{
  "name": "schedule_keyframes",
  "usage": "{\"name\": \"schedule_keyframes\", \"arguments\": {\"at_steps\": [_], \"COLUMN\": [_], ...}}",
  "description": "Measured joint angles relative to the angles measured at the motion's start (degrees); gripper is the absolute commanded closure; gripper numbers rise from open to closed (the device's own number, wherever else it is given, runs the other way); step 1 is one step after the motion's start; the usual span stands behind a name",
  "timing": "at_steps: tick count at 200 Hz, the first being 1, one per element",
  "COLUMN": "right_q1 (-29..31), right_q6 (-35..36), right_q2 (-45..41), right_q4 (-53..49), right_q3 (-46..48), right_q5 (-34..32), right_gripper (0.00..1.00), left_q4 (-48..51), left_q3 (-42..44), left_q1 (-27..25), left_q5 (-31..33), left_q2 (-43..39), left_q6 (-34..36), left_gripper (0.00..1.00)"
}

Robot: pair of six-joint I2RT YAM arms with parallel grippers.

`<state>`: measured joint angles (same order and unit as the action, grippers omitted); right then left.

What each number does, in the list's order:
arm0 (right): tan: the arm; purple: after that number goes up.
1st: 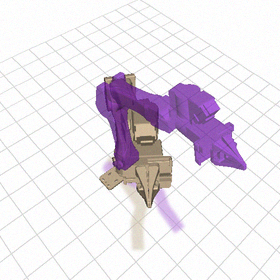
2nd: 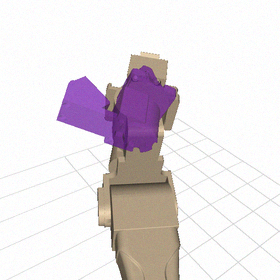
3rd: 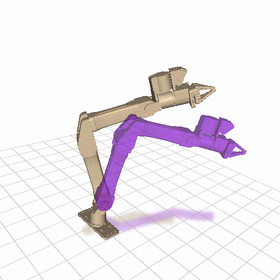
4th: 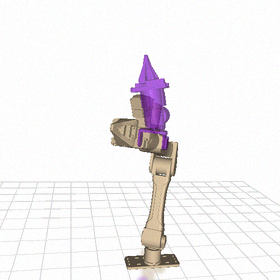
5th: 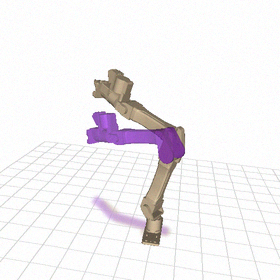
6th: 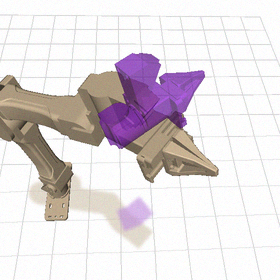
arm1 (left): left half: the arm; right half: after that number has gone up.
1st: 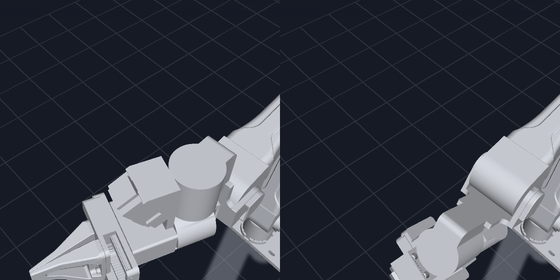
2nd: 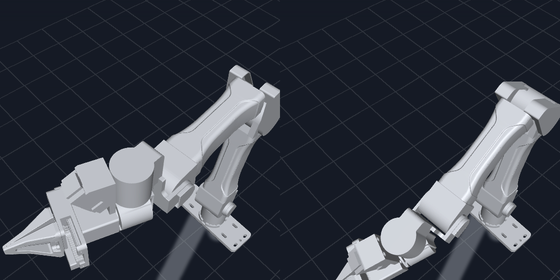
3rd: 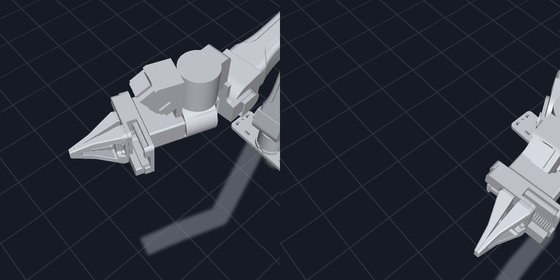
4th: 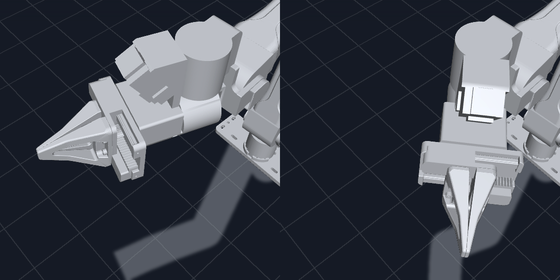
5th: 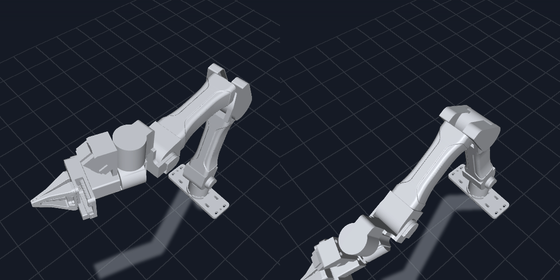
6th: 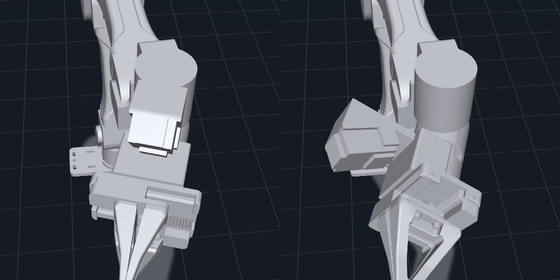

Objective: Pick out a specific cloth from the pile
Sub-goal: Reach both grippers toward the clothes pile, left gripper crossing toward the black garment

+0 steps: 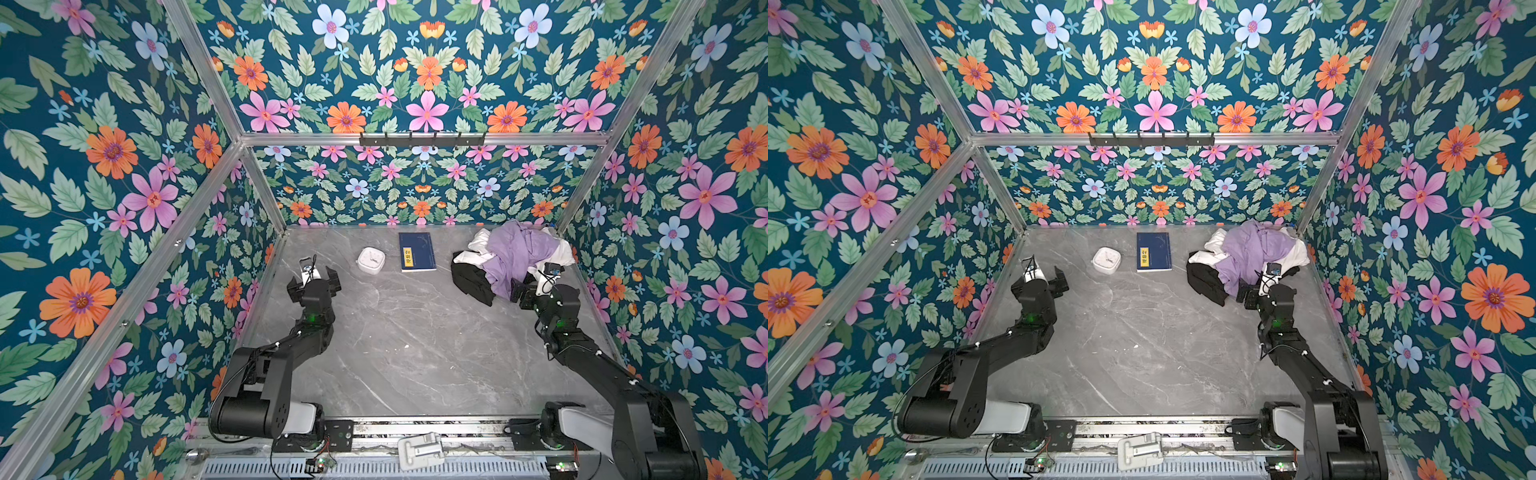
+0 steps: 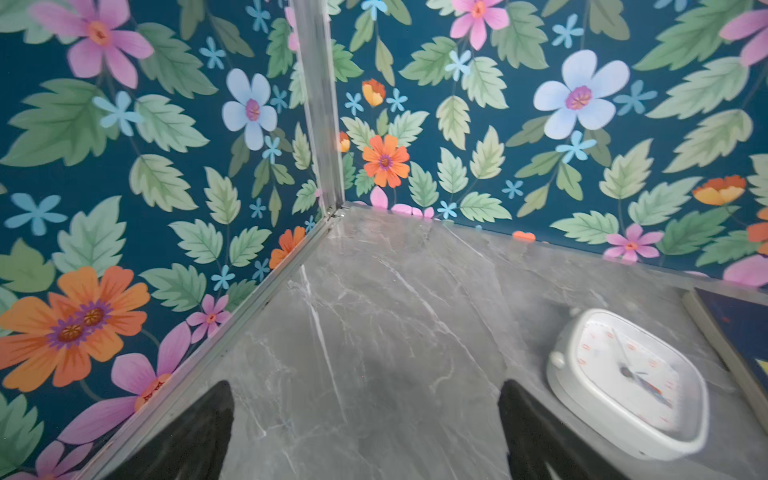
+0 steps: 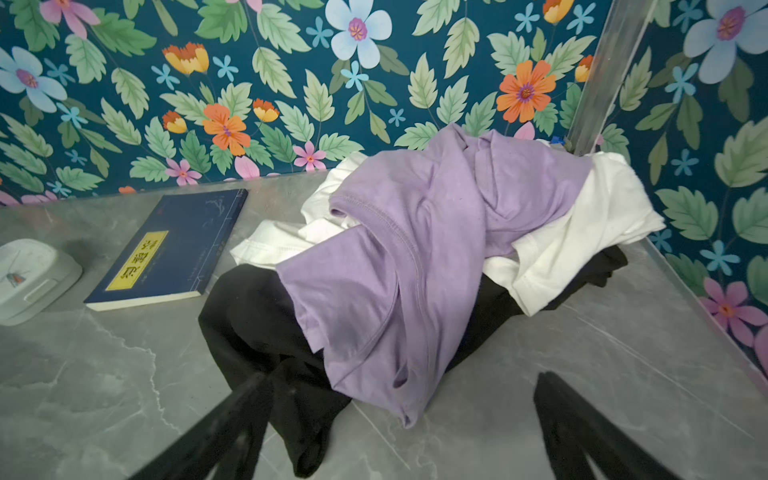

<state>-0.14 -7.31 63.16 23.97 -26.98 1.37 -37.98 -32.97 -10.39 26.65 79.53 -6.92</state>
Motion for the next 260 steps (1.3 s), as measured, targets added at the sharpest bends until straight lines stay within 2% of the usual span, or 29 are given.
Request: {"name": "schedule_keyframes", "arguments": {"at_steps": [28,71,107,148,199,260], "right_q1": [0.28,0.46,0.46,0.52,1.18,1.84], "right_q6": [-5.25,-12.66,-18.4,-24.24,-27.15,-26.47], "right_q2": [-4.22,-5.16,-2.01,5.22,8.5,9.51], "right_q4": [-7.41,-13.88,-15.85,-16.81,-16.94,-20.2], "right_q3": [-2.34,-3.58,-7.32,-12.57,-13.84,-14.6], "right_q5": [1.68,5.86,8.33,17.25,22.1,22.12], "right_gripper": [0.01,0.01,0.01,0.01,0.01,0.01], "left_q4": [14.34,25.22,26.08,25.94,25.64,25.62], "left_q3": [-10.56,-15.04,-18.34,-25.03,-33.07,-42.71], "left_q1": [-1.49,-9.11,-13.22,-19.61,-25.07,-29.0], "left_q5": [-3.1,-13.4,-22.29,-33.0,-39.26,-45.11], "left_q2": [1.25,2.51,6.19,14.93,22.6,32.3], "left_q6": [-6.49,-12.37,-17.42,-23.04,-26.12,-30.77], "left_gripper": [0.0,0.01,0.12,0.14,0.17,0.25]}}
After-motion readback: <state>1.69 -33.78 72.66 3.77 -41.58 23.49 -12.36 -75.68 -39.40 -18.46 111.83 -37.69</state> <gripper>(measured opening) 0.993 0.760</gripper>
